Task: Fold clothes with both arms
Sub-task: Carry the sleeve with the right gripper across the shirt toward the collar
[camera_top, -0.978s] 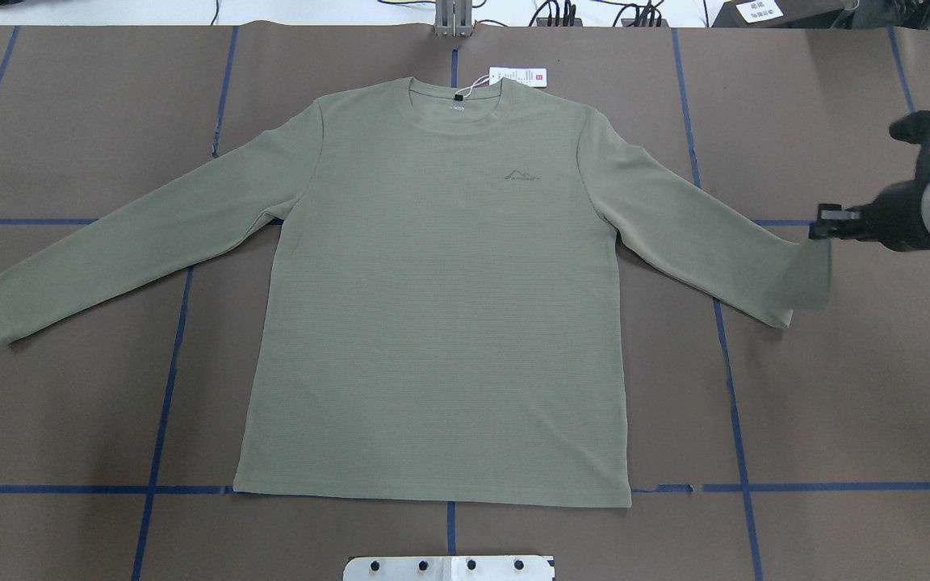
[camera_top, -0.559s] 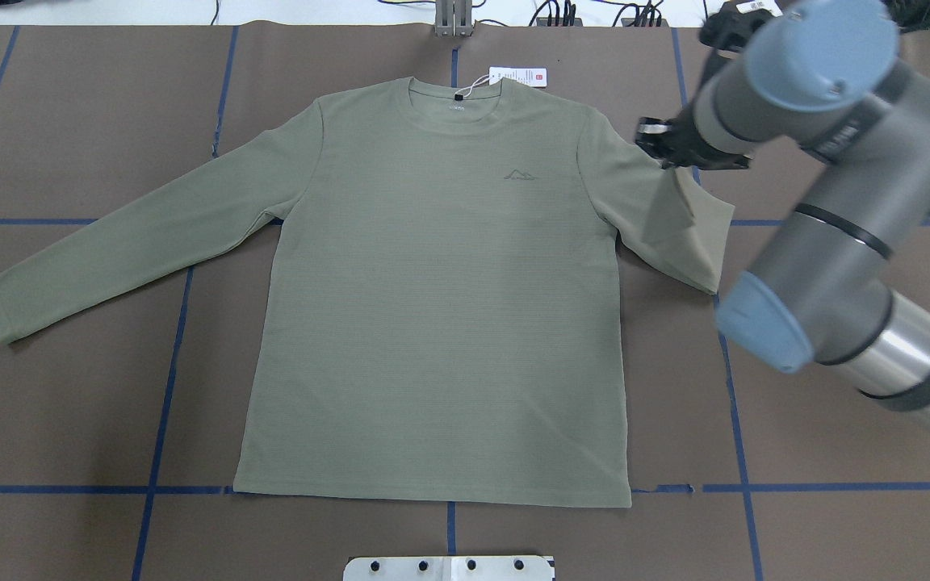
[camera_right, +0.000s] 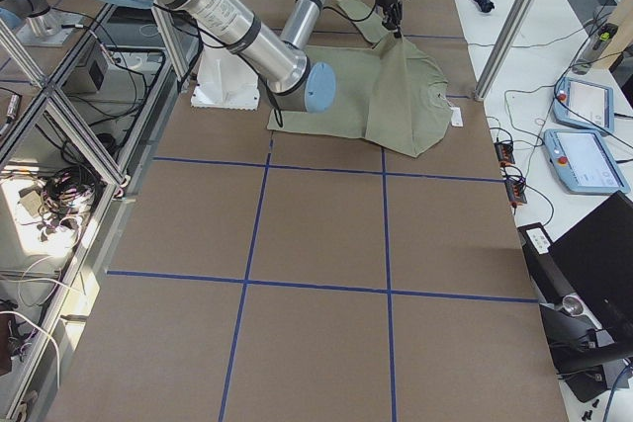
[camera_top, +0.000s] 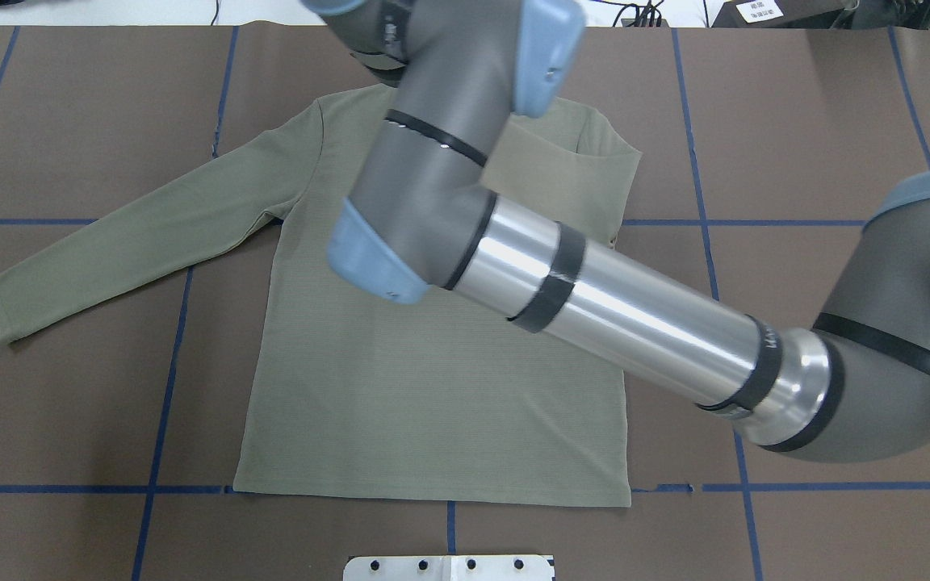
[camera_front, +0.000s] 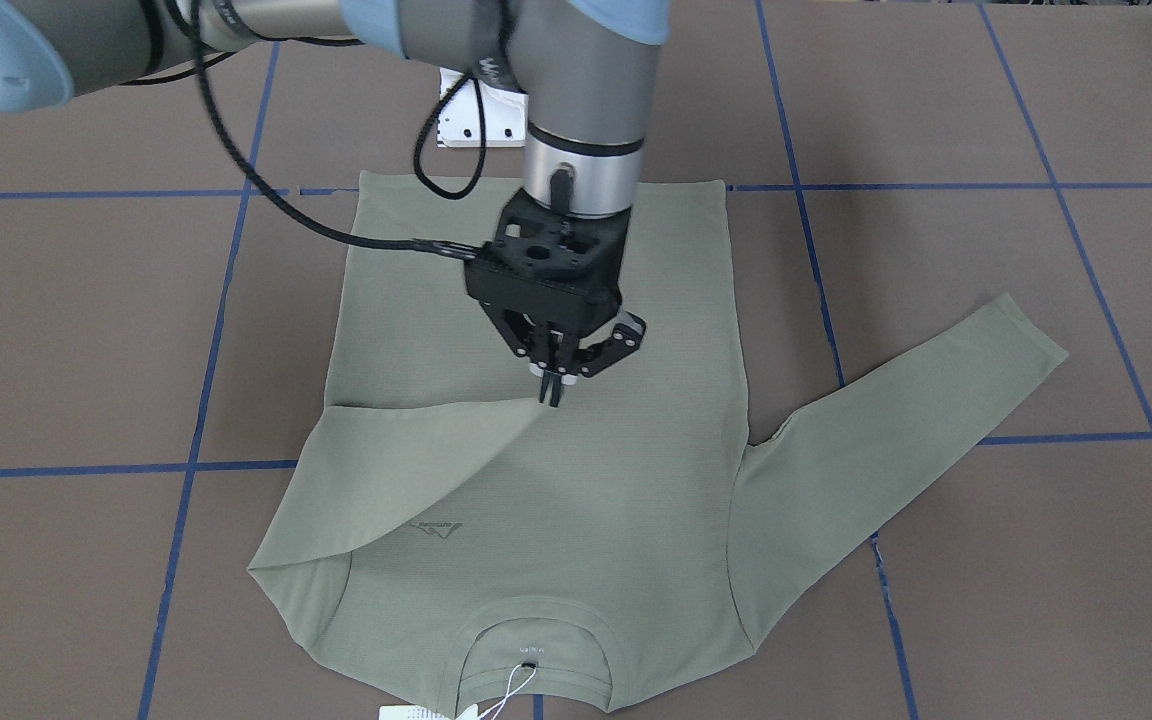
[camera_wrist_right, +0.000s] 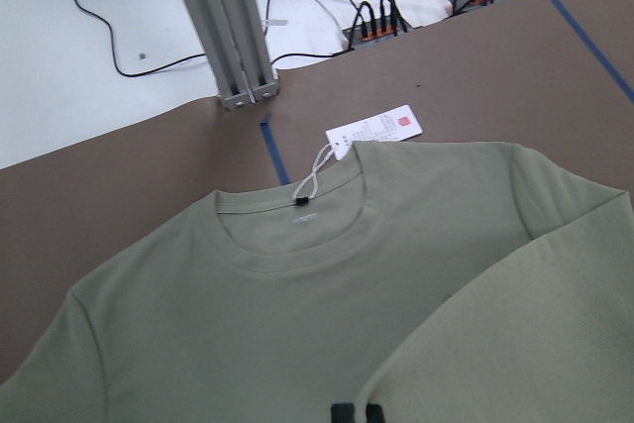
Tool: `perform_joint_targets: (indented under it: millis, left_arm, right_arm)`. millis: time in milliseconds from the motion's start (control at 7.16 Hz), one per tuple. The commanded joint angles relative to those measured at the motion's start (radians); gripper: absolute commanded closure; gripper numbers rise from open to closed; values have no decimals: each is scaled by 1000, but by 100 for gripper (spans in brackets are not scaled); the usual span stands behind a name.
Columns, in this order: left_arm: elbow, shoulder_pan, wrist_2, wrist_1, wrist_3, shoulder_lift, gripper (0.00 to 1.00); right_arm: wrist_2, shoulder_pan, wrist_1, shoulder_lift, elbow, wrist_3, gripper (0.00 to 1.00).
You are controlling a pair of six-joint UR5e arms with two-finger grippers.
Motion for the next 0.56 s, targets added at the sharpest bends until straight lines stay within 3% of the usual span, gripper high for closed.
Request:
perform_joint_targets:
  millis: [0,140,419]
  left_arm:
    - [8,2,0,-1,0,-5,0]
    - [9,2,0,-1,-1,-5,0]
    - [9,0,0,-1,-1,-5,0]
  right_arm:
    - [-177,-104,212,62,-231,12,100]
    - [-246,-147,223,67,-263,56,100]
    - [-279,-172,300,115,-363,92,99]
